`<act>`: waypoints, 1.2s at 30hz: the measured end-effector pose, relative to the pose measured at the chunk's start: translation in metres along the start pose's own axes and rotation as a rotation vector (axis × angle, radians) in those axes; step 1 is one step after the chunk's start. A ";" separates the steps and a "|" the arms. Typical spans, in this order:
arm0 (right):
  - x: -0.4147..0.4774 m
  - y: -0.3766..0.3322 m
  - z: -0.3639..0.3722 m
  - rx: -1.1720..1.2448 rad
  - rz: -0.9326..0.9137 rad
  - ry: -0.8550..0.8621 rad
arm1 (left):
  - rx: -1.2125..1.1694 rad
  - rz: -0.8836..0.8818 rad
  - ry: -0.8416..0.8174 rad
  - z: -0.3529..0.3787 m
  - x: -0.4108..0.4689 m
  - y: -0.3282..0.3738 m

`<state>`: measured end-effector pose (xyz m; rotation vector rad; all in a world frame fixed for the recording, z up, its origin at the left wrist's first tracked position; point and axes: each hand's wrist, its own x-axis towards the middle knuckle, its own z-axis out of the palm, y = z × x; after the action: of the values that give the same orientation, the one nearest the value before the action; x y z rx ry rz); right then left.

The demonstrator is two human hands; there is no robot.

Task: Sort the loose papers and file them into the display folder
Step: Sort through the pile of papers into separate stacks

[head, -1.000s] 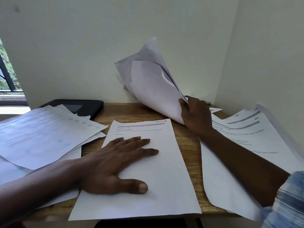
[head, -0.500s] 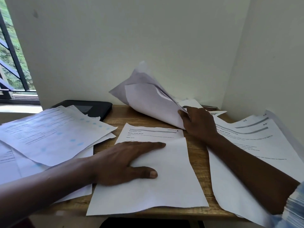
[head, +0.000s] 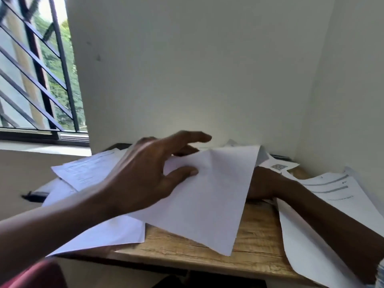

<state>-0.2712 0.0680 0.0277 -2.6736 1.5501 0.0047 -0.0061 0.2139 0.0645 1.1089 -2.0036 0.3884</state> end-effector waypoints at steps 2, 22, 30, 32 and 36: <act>-0.006 -0.008 -0.020 0.221 -0.074 0.006 | -0.010 0.016 0.068 -0.015 0.010 0.002; 0.111 -0.042 0.002 1.054 0.336 0.276 | 0.027 -0.228 -0.872 0.128 0.001 -0.091; 0.153 -0.099 0.018 0.381 0.124 0.107 | -0.321 -0.092 -0.453 0.118 -0.009 -0.086; 0.161 -0.107 0.019 0.318 0.084 0.040 | -0.314 -0.056 -0.287 0.102 -0.006 -0.085; 0.167 -0.116 0.031 0.097 -0.002 -0.002 | -0.104 -0.298 -0.194 0.060 -0.002 -0.124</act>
<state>-0.0865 -0.0175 -0.0034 -2.5994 1.5064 -0.0657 0.0659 0.1090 0.0121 1.3967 -1.9569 0.0221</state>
